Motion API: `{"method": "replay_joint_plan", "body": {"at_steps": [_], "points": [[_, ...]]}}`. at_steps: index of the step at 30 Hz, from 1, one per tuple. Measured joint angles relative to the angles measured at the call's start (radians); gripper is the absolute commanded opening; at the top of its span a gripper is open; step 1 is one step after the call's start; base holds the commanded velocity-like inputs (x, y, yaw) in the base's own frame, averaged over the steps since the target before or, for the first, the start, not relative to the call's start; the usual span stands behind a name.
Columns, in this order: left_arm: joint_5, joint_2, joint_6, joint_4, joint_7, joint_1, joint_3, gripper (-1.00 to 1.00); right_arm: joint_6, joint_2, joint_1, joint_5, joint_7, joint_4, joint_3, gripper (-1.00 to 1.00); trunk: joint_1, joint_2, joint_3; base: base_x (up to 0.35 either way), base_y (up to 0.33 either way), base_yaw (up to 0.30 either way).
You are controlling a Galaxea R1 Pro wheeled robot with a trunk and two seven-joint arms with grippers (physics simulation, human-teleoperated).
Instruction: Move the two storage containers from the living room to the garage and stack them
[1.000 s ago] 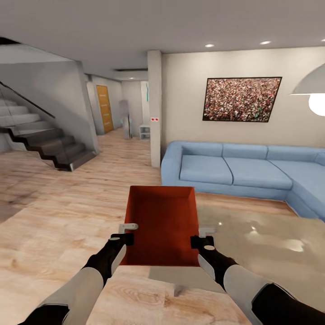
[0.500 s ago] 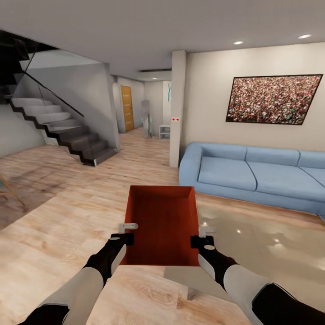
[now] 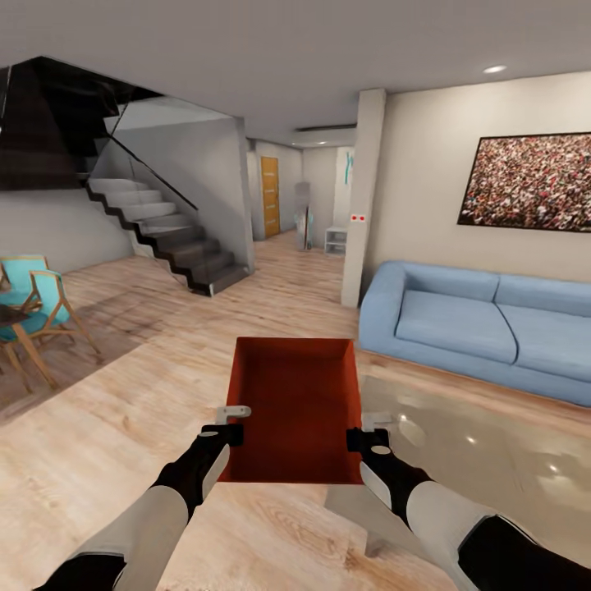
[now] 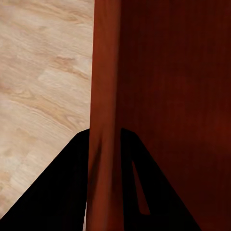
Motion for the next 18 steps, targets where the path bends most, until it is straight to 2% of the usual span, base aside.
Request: {"method": "replay_joint_plan", "body": {"at_steps": [18], "points": [[0.0, 0.0, 0.0, 0.001, 0.0, 0.0, 0.0, -1.0, 0.0, 0.0, 0.0, 0.0, 0.0, 0.001, 0.0, -1.0, 0.0, 0.0, 0.0, 0.0, 0.0, 0.3]]}}
